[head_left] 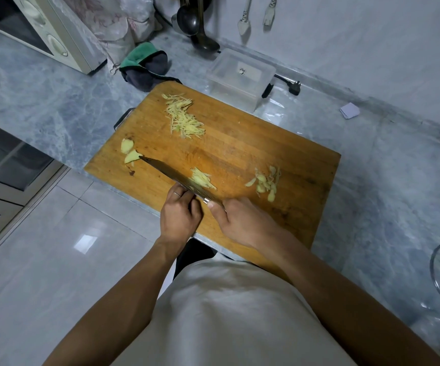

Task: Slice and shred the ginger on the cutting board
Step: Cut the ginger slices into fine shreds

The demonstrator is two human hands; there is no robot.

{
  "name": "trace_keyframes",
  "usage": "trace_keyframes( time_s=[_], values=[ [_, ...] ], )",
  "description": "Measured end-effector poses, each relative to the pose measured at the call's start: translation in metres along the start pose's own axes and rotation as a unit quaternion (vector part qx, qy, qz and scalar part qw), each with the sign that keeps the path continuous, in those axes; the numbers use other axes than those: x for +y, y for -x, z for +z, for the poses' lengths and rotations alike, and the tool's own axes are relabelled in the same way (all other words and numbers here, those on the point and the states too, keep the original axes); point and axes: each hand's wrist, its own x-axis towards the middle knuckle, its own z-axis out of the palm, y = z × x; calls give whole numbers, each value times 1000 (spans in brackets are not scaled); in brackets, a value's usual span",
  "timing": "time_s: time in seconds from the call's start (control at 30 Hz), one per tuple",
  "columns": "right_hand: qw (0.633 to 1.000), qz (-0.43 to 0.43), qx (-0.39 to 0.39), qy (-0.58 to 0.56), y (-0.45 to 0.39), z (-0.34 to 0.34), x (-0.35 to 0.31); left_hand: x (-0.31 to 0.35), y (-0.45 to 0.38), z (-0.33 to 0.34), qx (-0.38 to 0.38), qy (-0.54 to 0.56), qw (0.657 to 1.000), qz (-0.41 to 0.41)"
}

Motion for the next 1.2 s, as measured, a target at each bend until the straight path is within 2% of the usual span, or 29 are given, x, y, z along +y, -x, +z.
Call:
trace_keyframes(
  time_s=[0.27, 0.6, 0.87, 1.2],
  values=[
    [1000, 1, 16, 24, 2, 8, -1, 6, 1, -5, -28, -11, 999, -17],
    [1000, -3, -5, 17, 0, -2, -1, 3, 1, -4, 1, -7, 1000, 2],
    [1000, 5, 21, 19, -1, 13, -4, 4, 1, -6, -34, -10, 999, -30],
    [1000, 4, -6, 18, 0, 3, -1, 0, 1, -6, -21, -11, 1000, 0]
  ],
)
